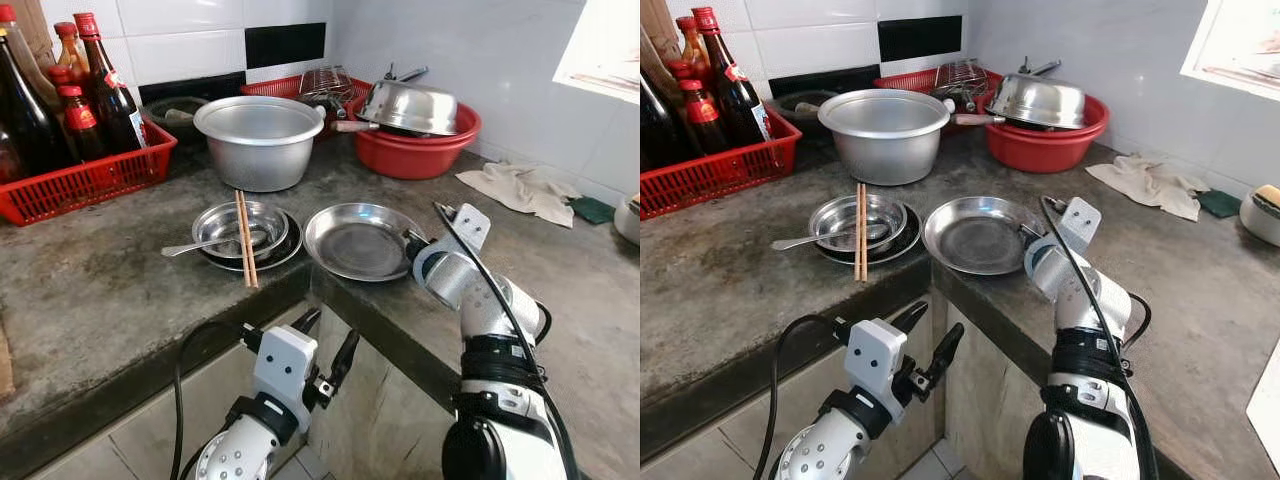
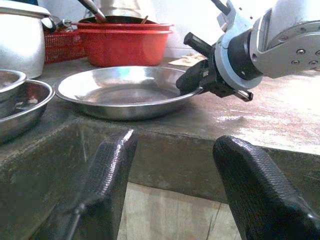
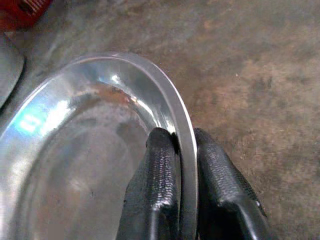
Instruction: Kitchen organization
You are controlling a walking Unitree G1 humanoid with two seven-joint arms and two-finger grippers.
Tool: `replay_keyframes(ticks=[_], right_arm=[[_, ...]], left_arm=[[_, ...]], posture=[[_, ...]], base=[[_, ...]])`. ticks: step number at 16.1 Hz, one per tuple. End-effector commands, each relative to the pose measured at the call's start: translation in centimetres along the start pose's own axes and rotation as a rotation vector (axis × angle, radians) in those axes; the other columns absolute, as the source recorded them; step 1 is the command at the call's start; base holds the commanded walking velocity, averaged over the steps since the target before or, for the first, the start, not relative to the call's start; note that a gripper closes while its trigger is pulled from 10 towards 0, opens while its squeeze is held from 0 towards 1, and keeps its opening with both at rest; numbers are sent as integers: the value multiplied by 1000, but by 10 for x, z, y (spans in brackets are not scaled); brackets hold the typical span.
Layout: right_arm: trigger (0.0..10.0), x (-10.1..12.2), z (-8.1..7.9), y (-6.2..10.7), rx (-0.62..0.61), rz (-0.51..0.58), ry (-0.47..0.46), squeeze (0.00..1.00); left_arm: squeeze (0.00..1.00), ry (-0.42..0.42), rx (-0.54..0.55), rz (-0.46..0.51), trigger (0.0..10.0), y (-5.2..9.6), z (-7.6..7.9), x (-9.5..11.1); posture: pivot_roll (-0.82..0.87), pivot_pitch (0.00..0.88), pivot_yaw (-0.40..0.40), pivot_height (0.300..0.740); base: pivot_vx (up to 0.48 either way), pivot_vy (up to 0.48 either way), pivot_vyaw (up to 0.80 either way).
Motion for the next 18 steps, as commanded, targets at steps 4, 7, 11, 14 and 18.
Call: replay_keyframes(ticks=[4,7,11,14,18], right_arm=[[0,13,15,-1,-103,57,-78,0],[0,31,31,3,-194,171,-72,0],[0,51,19,21,-145,396,64,0],[0,60,-9,60,-13,683,318,0],[0,51,-9,106,-56,930,582,0]], left_arm=[[0,-11,4,13,10000,-2,0,3],[0,-13,3,16,10000,-3,-1,3],[0,-16,7,20,10000,-5,-2,4],[0,-24,16,29,10000,-6,-4,7],[0,-36,36,54,10000,-10,-9,14]], posture=[[72,23,-94,740],[71,22,-91,740],[69,19,-86,740],[70,17,-84,740],[54,9,-73,740]], base=[[0,0,0],[0,0,0],[0,0,0],[0,0,0],[0,0,0]])
Point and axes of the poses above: a point about 5 cm out from each wrist's last joint towards the gripper, its own y axis pointing back from the gripper into the wrist, its own x axis along the axis of the wrist's last joint, z = x × y, the point moved 1 cm from there along -y, pointing out of the wrist towards the gripper, and after that the axes turned 9 degrees about y, right-handed, at the moved point
